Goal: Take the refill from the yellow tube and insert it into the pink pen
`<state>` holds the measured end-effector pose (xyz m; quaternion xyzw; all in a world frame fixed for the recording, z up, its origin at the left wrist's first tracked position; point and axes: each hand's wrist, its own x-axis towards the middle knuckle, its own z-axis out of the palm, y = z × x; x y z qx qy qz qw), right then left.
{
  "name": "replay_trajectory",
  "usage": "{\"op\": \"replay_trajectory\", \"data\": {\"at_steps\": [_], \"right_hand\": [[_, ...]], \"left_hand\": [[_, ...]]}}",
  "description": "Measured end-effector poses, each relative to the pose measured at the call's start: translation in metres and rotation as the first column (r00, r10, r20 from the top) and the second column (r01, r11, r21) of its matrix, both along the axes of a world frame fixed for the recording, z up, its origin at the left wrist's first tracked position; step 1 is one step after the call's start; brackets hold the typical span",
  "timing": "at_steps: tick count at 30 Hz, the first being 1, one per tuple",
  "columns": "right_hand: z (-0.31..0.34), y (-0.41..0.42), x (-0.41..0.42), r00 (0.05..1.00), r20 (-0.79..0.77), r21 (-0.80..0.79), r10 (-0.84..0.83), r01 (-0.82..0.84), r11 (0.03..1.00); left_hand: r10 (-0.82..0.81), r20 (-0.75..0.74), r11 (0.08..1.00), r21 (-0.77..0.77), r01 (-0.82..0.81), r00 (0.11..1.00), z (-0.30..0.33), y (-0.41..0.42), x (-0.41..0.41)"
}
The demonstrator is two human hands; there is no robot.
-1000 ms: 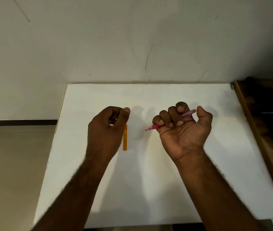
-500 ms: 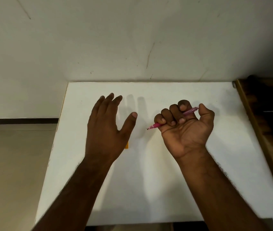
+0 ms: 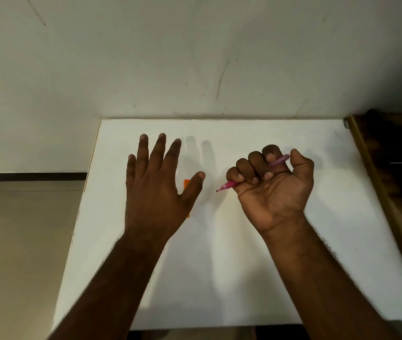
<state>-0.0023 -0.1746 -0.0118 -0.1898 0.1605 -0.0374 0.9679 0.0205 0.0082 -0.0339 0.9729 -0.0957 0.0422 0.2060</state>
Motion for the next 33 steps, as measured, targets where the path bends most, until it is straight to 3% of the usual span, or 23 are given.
{"op": "replay_trajectory", "data": {"at_steps": [7,33], "right_hand": [[-0.0010,0.0004,0.0018,1.000,0.000,0.006,-0.011,0.011,1.000],[-0.0019,-0.0021,0.0004,0.996,-0.008,0.039,-0.089,0.089,0.995]], "left_hand": [[-0.001,-0.084,1.000,0.012,0.002,0.996,-0.0028,0.0007,0.0009],[0.023,-0.105,1.000,0.008,-0.022,0.994,-0.0002,0.0044,0.0012]]}}
